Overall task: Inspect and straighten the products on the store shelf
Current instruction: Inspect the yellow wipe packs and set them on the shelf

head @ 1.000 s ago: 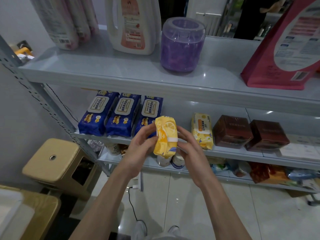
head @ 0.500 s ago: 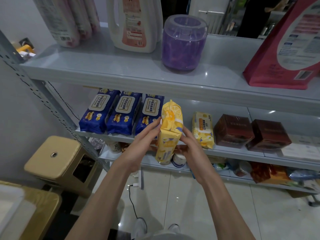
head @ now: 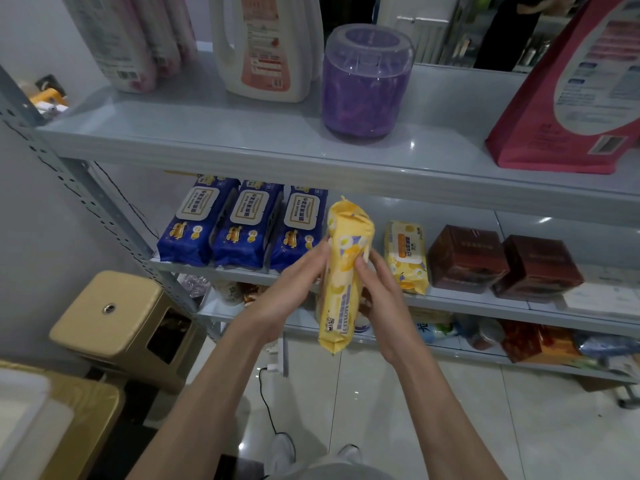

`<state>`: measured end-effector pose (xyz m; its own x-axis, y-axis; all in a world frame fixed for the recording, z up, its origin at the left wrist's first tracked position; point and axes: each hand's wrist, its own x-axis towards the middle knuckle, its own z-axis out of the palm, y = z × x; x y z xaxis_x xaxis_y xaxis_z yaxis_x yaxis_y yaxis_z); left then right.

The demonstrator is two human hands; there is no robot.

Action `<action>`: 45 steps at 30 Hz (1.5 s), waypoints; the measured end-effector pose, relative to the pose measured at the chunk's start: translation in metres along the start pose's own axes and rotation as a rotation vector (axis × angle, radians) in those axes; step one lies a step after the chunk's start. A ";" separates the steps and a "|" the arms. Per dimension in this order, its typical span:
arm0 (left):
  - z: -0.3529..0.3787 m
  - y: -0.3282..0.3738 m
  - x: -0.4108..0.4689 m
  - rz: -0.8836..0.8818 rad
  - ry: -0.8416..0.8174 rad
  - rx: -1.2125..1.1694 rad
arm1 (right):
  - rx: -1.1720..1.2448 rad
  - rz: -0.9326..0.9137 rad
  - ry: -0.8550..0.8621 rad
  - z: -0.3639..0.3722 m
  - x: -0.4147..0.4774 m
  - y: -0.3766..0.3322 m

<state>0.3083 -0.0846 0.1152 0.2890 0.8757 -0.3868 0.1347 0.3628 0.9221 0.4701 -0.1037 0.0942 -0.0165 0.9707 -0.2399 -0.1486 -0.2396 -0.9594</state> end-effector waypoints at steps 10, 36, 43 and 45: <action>0.001 -0.020 0.004 0.085 0.171 -0.225 | -0.028 0.011 -0.133 -0.016 -0.006 0.000; 0.008 -0.013 -0.009 0.142 0.148 -0.180 | 0.098 -0.086 -0.103 -0.011 -0.009 -0.006; 0.013 -0.009 -0.010 0.175 0.196 -0.195 | 0.143 -0.112 -0.085 -0.011 -0.010 -0.008; 0.013 -0.007 -0.011 0.192 0.198 -0.191 | 0.136 -0.111 -0.084 -0.011 -0.010 -0.009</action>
<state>0.3166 -0.1007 0.1130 0.0998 0.9720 -0.2129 -0.0895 0.2219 0.9710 0.4825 -0.1110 0.1034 -0.0738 0.9906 -0.1153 -0.2863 -0.1318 -0.9490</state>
